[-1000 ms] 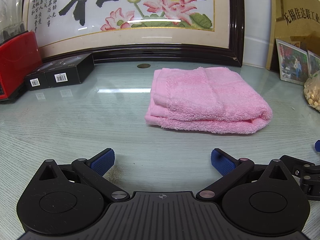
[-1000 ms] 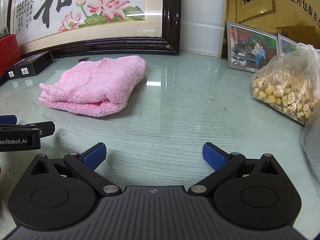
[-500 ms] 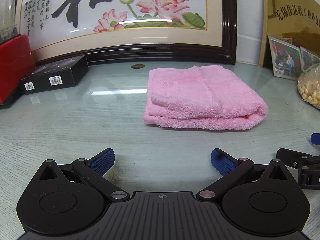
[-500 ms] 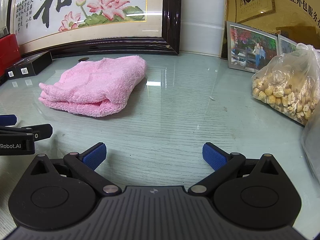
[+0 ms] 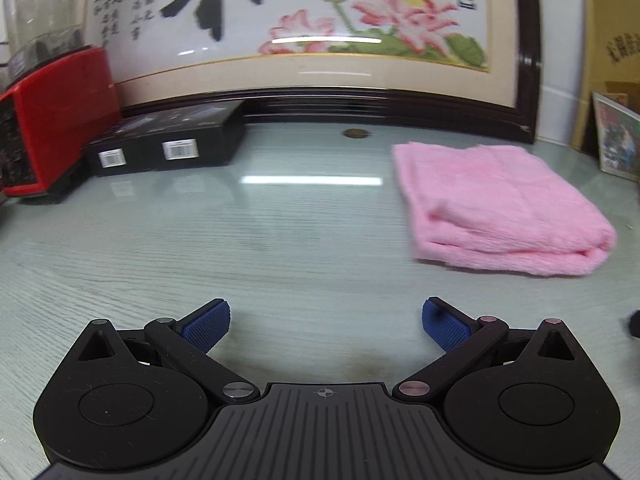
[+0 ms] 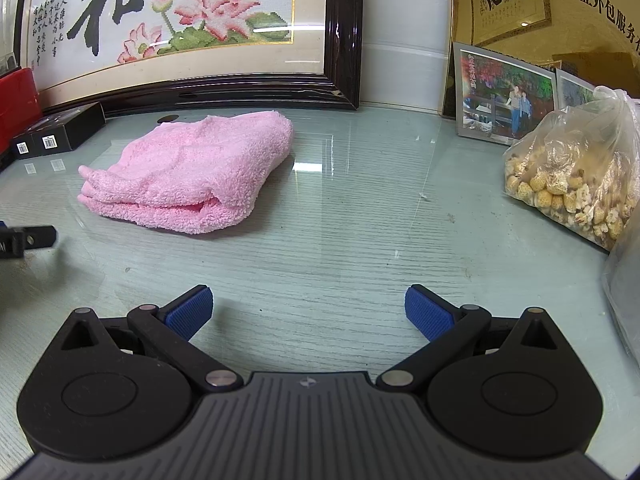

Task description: Fold towel

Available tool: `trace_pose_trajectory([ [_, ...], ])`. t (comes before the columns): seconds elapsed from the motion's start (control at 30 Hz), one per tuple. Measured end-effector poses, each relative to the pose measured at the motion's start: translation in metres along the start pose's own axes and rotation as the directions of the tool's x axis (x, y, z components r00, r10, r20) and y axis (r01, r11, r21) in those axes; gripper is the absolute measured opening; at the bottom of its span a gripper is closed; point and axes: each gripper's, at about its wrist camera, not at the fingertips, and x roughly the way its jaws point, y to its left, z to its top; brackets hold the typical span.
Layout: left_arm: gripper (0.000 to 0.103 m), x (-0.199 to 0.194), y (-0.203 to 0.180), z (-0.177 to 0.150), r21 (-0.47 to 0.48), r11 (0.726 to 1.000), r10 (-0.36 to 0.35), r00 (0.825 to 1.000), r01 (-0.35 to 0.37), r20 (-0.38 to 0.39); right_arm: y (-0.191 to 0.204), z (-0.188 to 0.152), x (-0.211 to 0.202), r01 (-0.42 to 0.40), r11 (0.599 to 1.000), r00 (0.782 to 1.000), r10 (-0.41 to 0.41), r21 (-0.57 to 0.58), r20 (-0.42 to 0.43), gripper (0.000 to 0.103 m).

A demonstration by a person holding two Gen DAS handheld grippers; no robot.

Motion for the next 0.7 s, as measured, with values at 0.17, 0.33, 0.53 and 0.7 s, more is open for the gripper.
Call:
trace_pose_trajectory([
  [0.17, 0.103, 0.008, 0.035, 0.012, -0.051, 0.997, 0.055, 0.998, -0.056, -0.018, 0.0, 0.0, 0.0, 0.0, 1.0, 1.0, 0.0, 0.0, 0.0, 0.103],
  [0.33, 0.103, 0.016, 0.06, 0.019, -0.078, 0.993, 0.084, 0.996, -0.086, -0.02, 0.0, 0.0, 0.0, 0.0, 1.0, 1.0, 0.0, 0.0, 0.0, 0.103],
  [0.53, 0.103, 0.022, 0.075, 0.023, -0.083, 0.993, 0.088, 0.996, -0.088, -0.002, 0.0, 0.0, 0.0, -0.002, 1.0, 1.0, 0.002, 0.002, 0.001, 0.103],
  [0.7, 0.103, 0.029, 0.084, 0.026, -0.08, 0.994, 0.073, 0.997, -0.072, 0.008, -0.012, 0.003, 0.0, 0.016, 0.999, 1.0, -0.017, 0.047, 0.011, 0.103],
])
